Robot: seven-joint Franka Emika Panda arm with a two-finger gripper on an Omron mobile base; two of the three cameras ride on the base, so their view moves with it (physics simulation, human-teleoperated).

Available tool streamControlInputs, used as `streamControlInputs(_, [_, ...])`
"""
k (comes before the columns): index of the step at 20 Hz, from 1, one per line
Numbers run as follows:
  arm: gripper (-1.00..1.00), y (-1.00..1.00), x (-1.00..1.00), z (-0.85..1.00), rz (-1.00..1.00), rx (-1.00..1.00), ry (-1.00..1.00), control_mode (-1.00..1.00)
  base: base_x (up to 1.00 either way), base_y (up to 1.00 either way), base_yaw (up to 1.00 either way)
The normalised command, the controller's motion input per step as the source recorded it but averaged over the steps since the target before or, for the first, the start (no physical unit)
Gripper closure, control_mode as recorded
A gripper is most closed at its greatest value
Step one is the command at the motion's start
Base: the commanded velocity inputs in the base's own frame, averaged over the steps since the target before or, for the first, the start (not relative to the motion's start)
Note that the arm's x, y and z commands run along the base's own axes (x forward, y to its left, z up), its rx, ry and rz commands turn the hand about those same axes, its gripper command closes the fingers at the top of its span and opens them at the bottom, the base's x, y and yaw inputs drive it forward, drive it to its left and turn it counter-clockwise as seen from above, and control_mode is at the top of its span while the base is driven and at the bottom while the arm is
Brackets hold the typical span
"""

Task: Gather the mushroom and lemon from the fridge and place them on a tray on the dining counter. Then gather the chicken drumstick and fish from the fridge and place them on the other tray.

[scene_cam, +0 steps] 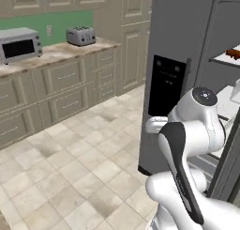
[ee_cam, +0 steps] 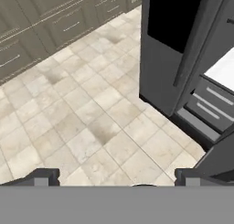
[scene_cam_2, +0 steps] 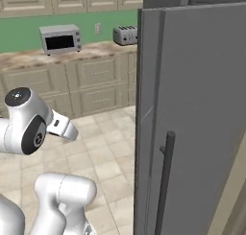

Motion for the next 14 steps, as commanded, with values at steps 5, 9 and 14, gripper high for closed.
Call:
streamControlInputs(5, [-1.0,0.0,0.0,0.0,0.0,0.0,0.0,1.0,0.58,0.27,-0.46])
streamControlInputs(9, [-1.0,0.0,0.0,0.0,0.0,0.0,0.0,1.0,0.56,0.28,-0.48])
streamControlInputs(14, [-1.0,0.0,0.0,0.0,0.0,0.0,0.0,1.0,0.51,0.17,-0.5])
